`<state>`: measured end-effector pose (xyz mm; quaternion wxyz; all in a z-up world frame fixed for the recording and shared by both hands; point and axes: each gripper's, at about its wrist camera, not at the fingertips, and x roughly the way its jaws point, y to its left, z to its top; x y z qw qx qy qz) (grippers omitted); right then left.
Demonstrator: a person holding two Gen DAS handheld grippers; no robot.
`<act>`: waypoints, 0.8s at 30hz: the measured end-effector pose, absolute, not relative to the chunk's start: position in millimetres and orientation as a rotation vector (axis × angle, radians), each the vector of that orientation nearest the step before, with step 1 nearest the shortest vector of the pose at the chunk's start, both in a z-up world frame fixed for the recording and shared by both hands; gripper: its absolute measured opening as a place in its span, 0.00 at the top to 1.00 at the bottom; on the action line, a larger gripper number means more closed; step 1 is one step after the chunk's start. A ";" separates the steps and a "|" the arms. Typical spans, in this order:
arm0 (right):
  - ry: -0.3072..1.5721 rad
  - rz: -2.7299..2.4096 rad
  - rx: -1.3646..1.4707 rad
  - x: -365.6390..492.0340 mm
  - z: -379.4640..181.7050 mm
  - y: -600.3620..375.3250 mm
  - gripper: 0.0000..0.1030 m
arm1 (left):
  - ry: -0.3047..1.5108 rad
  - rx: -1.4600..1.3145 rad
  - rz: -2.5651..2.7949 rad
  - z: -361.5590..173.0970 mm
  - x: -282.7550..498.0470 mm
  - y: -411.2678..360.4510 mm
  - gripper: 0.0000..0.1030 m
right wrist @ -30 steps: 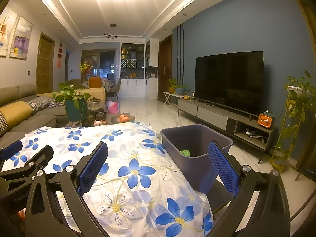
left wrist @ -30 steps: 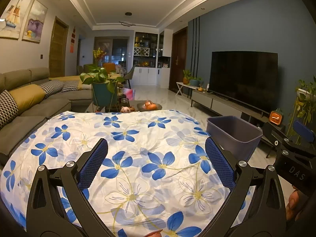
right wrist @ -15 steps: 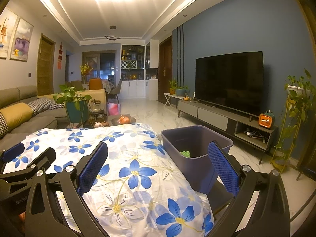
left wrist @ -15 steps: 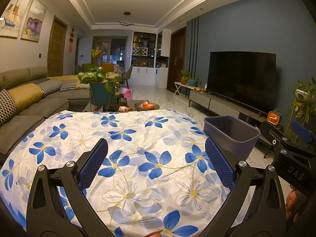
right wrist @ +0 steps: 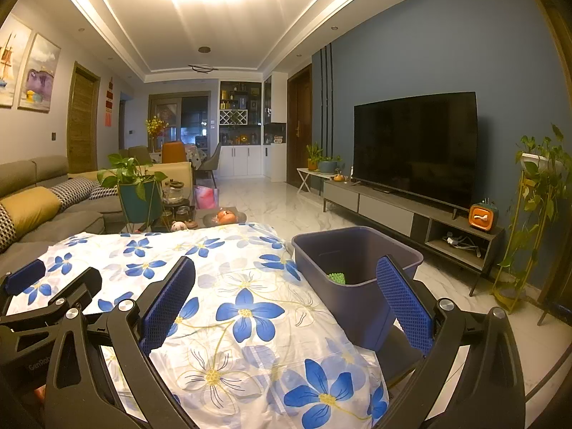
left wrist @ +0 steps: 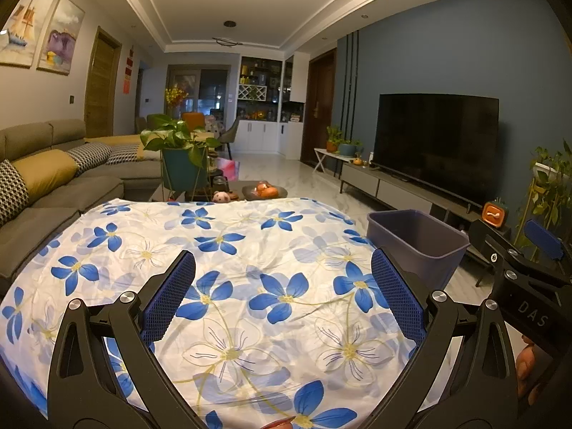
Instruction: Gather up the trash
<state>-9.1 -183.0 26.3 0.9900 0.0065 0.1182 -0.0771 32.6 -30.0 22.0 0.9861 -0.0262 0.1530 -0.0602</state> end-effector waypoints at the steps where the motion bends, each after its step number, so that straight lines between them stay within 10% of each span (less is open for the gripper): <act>1: 0.237 -0.155 0.013 -8.9 26.6 -182.0 0.05 | 0.307 -0.051 -0.122 22.0 32.8 -28.8 0.06; 24: 0.236 -0.151 0.015 -9.6 25.4 -181.9 0.05 | 0.305 -0.058 -0.122 22.7 32.0 -29.9 0.06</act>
